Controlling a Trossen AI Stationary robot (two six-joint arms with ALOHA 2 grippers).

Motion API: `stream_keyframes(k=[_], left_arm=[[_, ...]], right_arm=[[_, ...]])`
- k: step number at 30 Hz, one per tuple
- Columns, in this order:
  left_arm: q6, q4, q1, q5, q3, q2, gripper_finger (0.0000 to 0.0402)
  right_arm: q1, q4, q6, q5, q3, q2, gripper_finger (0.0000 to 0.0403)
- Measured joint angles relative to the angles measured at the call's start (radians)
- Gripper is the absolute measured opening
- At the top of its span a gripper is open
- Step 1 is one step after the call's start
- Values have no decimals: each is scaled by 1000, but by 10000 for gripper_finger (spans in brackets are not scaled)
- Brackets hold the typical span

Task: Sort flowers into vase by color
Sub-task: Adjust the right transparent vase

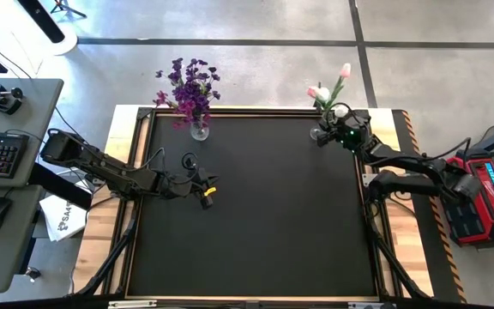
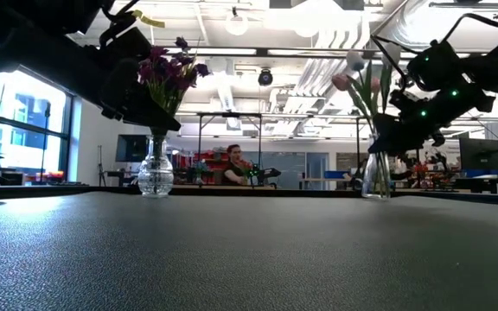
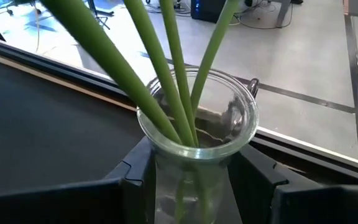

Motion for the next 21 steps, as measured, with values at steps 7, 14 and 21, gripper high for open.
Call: stream_keyframes(k=[7, 14, 21], left_arm=[[0, 0, 0, 0, 0, 0, 0], [0, 1, 0, 0, 0, 0, 0], [0, 1, 0, 0, 0, 0, 0]], right_arm=[[-5, -6, 3, -1, 1, 6, 129], [-22, 57, 7, -25, 6, 77, 129], [-23, 101, 7, -23, 8, 132, 144]])
